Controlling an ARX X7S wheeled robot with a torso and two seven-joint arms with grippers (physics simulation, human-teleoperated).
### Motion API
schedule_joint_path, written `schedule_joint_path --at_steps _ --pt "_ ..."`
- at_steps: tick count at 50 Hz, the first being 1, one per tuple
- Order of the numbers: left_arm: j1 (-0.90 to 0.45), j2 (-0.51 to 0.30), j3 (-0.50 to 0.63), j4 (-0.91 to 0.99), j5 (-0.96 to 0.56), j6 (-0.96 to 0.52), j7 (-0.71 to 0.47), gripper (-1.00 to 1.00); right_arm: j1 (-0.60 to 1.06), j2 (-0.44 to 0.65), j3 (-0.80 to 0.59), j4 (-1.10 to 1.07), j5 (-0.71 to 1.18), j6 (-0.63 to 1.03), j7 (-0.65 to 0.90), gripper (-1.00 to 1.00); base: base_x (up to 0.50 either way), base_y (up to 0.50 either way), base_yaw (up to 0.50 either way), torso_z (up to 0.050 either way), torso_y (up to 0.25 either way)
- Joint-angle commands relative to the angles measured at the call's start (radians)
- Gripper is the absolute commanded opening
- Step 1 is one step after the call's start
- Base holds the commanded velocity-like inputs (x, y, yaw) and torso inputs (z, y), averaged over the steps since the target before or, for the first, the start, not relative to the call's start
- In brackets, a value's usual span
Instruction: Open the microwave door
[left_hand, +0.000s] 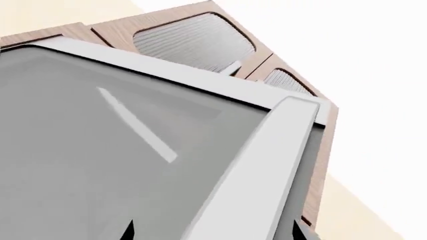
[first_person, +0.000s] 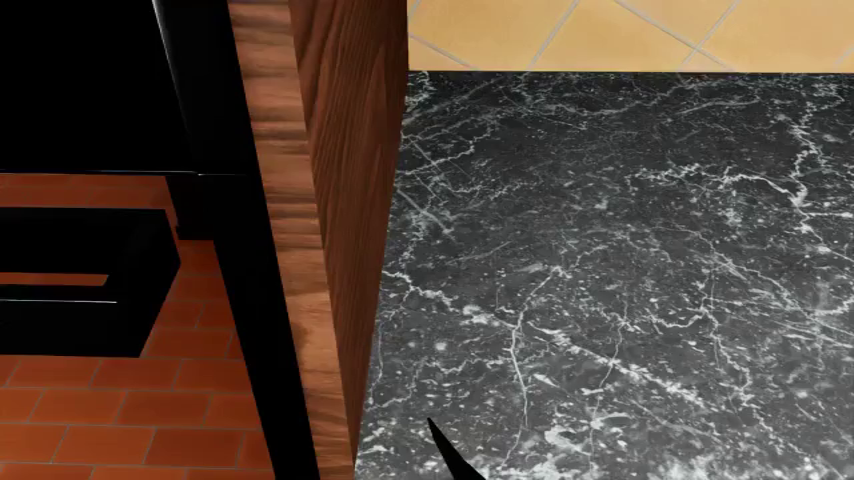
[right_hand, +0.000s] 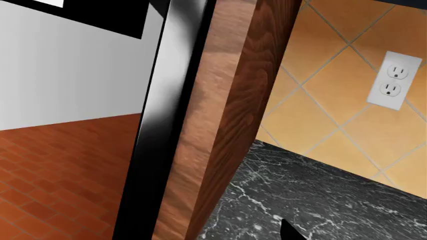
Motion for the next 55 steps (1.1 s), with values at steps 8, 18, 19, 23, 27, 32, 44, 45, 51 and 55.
schedule_joint_path --at_steps 8,18,19,23,27,32,44,45,51,55 --pt "-0.045 -0.158 -0.046 0.454 -0.186 0.245 0.126 1.00 0.005 0.005 -0.007 0.008 0.008 -0.003 0.007 1.00 0.00 0.00 0.00 0.000 0.004" --pt "-0.045 -0.136 -0.048 0.459 -0.167 0.258 0.117 1.00 0.007 0.008 -0.009 0.010 0.011 -0.002 0.011 1.00 0.00 0.00 0.00 0.000 0.003" --pt "-0.045 -0.132 -0.048 0.458 -0.166 0.259 0.116 1.00 0.008 0.008 -0.009 0.008 0.012 -0.001 0.011 1.00 0.00 0.00 0.00 0.000 0.000" --pt "-0.045 -0.121 -0.048 0.462 -0.155 0.279 0.118 1.00 0.009 0.010 -0.009 0.014 0.014 -0.005 0.013 1.00 0.00 0.00 0.00 0.000 0.000" --pt "-0.045 -0.104 -0.048 0.459 -0.141 0.287 0.126 1.00 0.010 0.010 -0.009 0.021 0.016 -0.009 0.014 1.00 0.00 0.00 0.00 0.000 0.000" --pt "-0.045 -0.063 -0.045 0.455 -0.136 0.279 0.115 1.00 0.013 0.010 -0.013 0.022 0.016 -0.008 0.015 1.00 0.00 0.00 0.00 0.000 0.000" --pt "-0.007 0.109 0.029 0.446 -0.134 0.056 -0.031 1.00 0.012 0.014 -0.014 0.024 0.023 -0.014 0.020 1.00 0.00 0.00 0.00 0.000 0.000" --pt "0.013 0.117 0.039 0.447 -0.118 0.050 -0.023 1.00 0.012 0.015 -0.015 0.027 0.023 -0.017 0.021 1.00 0.00 0.00 0.00 0.000 0.000" --pt "0.221 0.227 0.159 0.436 0.117 -0.005 0.125 1.00 0.015 0.014 -0.018 0.039 0.028 -0.025 0.021 1.00 0.00 0.00 0.00 0.000 0.000" --pt "0.246 0.316 0.264 0.371 0.246 -0.037 0.180 1.00 0.020 0.014 -0.022 0.066 0.034 -0.044 0.019 1.00 0.00 0.00 0.00 0.000 0.000"
